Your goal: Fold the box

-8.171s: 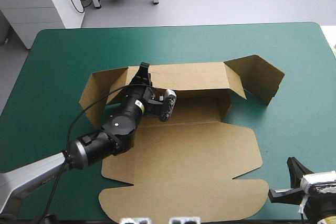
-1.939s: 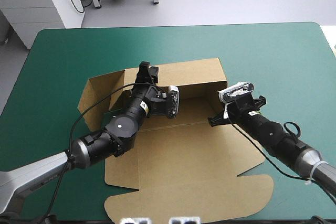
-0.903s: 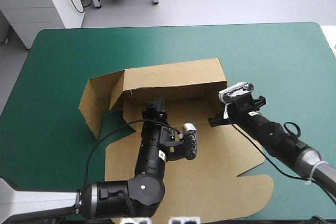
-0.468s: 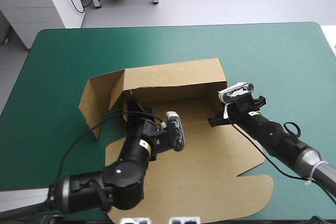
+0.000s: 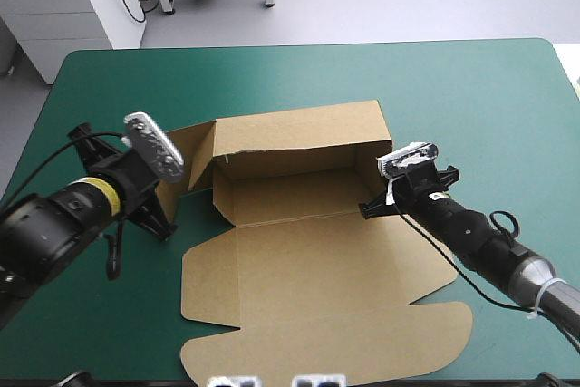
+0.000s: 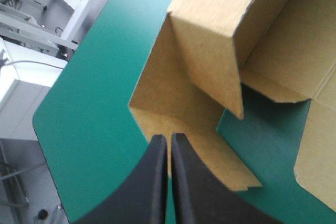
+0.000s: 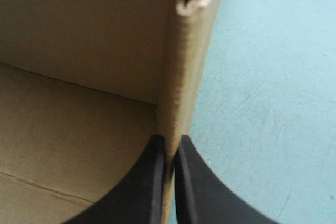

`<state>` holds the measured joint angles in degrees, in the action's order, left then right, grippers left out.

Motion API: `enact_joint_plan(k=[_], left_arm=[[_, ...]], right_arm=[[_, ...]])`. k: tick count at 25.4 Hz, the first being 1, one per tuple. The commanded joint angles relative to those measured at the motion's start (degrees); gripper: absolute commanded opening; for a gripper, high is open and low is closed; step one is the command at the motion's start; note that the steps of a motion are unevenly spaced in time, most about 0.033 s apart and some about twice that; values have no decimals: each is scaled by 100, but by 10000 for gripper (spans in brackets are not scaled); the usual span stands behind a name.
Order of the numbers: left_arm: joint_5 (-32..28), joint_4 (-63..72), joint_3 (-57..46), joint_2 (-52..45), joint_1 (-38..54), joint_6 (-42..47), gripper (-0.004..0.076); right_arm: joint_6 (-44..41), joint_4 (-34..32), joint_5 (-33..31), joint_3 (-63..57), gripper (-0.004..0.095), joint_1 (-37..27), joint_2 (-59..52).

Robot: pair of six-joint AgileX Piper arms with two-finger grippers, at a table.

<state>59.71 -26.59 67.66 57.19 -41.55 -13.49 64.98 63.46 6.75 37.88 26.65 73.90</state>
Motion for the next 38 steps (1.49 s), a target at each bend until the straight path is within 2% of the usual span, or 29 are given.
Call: enact_joint_plan(k=[1, 9, 13, 17, 18, 19, 22, 23, 24, 26, 30, 31, 33, 35, 36, 38], left_arm=[[-474, 1059, 180, -293, 1114, -888, 8], [-710, 4068, 122, -323, 3879, -2684, 8], [-1093, 5434, -254, -323, 4701, -3109, 8], [-1474, 5637, -875, -323, 4880, -3191, 8], [-1524, 5649, -981, -323, 4879, -3191, 8], [-1667, 5760, -1191, -323, 4879, -3191, 8], [-1778, 5820, -1314, -323, 4879, -3191, 8], [-1768, 5834, -1314, -323, 4879, -3191, 8], [-1793, 5834, -1314, -323, 4879, -3191, 8], [-1766, 5859, -1314, -323, 4879, -3139, 8], [-1764, 5823, -1314, -323, 4879, -3096, 8], [-1772, 5777, -1314, -323, 4879, -3096, 8], [-1791, 5762, -1314, -323, 4879, -3096, 8], [-1818, 5762, -1314, -323, 4879, -3096, 8], [-1818, 5758, -1314, -323, 4879, -3109, 8], [-1844, 5771, -1314, -323, 4879, -3133, 8]], right_arm=[[37, -93, 0, 165, -20, 3, -167], [-18, -53, 0, 155, -20, 3, -167], [-29, -53, 12, 155, -20, 3, -167], [-28, -18, 12, 155, -20, 3, -167], [-28, 93, -3, 155, -20, -11, -167], [-28, 497, -3, 155, -20, -90, -139], [-28, 840, -164, 166, -20, -353, 11], [-28, 841, -338, 183, -20, -449, 63], [66, 727, -961, 307, -20, -703, 229], [-3, 649, -1562, 580, -18, -957, 447], [-246, 606, -1840, 1070, -17, -1057, 678], [-561, 577, -1816, 1207, -16, -1057, 721], [-1368, 21, -1842, 1482, -12, -1057, 801], [-2527, -1318, -2028, 1740, -12, -1066, 902], [-3371, -2283, -2240, 1899, -12, -1088, 983], [-4336, -3268, -2713, 2146, -12, -1139, 1121]])
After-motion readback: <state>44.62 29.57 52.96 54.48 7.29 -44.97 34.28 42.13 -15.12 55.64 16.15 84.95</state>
